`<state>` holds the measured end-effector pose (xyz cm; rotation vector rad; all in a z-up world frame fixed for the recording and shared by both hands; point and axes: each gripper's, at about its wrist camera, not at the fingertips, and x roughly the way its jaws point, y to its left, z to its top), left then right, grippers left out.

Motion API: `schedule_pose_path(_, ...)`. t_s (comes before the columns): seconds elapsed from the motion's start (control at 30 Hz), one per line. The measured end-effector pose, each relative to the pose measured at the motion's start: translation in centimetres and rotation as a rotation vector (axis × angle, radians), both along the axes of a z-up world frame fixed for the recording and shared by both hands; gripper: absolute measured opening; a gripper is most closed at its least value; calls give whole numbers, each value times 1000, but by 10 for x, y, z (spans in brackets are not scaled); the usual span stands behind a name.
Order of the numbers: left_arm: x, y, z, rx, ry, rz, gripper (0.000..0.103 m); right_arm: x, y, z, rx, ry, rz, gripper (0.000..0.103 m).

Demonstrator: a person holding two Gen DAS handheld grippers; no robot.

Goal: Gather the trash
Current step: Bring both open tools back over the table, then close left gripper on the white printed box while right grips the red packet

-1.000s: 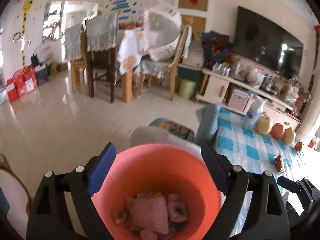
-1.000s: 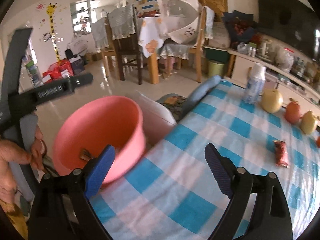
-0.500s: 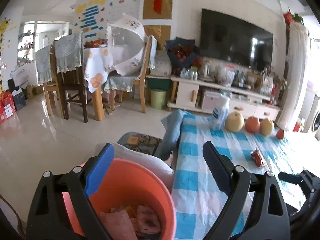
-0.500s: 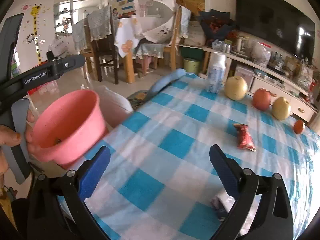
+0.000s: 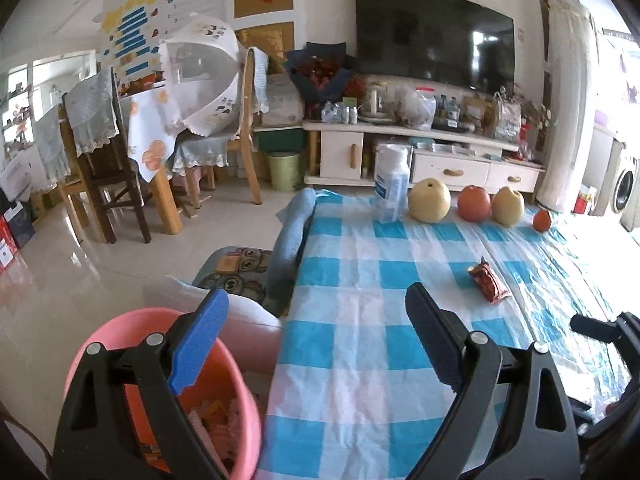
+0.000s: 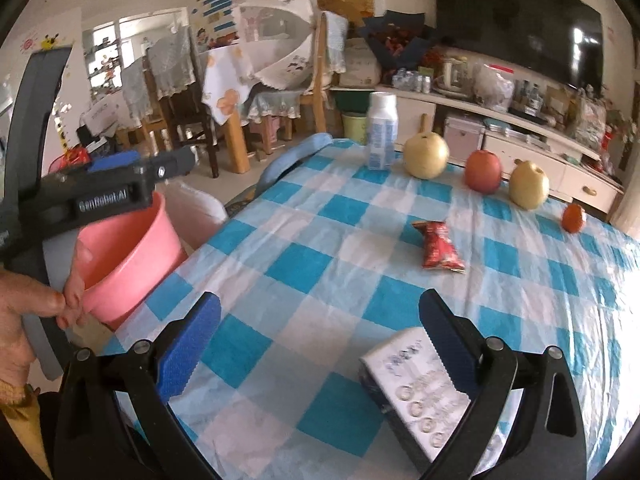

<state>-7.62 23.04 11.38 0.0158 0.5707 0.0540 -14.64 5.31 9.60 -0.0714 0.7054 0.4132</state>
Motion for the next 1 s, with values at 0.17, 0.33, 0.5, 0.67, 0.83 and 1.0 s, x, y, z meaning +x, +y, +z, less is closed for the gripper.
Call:
schedule_pose_path(0.17, 5, -10, -2, -61, -2, -22, 91, 5, -29, 5, 35, 14, -58, 98)
schedule_pose_path(0.33, 8, -29, -6, -65, -7, -85, 91, 8, -59, 3, 119, 68, -79, 98)
schedule_pose_path(0.5, 12, -56, -11, -19, 0, -155, 91, 8, -77, -3, 119, 96, -99, 98)
schedule_pose_path(0.67, 18, -78, -21, -8, 51, -222, 91, 9, -107, -2, 134, 83, -139, 98)
schedule_pose_path(0.83, 18, -99, -26, -45, 85, -316, 91, 14, -147, -1, 163, 85, -201, 98)
schedule_pose_path(1.0, 14, -131, -32, -68, 144, -440, 91, 20, -181, -3, 179, 83, -253, 98)
